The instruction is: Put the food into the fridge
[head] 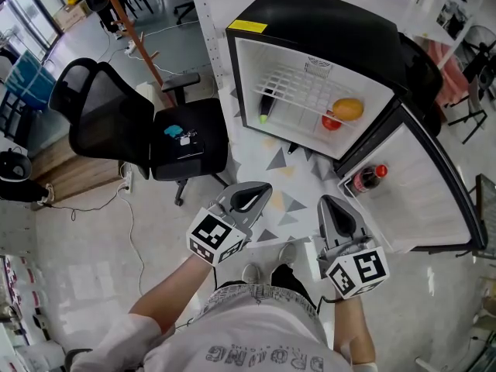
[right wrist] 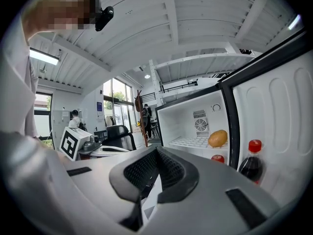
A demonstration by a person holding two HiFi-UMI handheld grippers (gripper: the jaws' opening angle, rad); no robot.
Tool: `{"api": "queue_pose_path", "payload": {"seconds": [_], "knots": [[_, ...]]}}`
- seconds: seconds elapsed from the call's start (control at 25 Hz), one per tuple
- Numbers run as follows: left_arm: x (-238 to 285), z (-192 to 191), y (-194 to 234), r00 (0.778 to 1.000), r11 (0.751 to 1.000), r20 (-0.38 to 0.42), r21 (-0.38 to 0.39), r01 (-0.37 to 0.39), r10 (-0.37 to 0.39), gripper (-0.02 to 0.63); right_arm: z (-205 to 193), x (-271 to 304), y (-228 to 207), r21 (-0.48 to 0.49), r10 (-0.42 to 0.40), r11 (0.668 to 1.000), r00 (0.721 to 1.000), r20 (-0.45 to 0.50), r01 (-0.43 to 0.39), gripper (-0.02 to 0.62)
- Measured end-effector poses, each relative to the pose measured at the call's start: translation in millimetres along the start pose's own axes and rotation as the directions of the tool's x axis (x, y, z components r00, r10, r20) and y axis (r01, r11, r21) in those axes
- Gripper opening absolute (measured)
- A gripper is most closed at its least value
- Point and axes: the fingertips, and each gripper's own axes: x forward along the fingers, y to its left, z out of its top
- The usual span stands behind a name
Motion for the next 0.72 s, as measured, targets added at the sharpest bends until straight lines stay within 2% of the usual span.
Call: {"api": "queue_pose_path", "payload": {"seconds": [0.72], "knots": [[5.9,5.5,-0.9,1.000,1.000,0.006,-0.002,-0.014,0.014,0.006,-1.6,-0.8,-5.5,-0.006,0.018,1.000,1.000,-0.017,-0.018,0.002]]}}
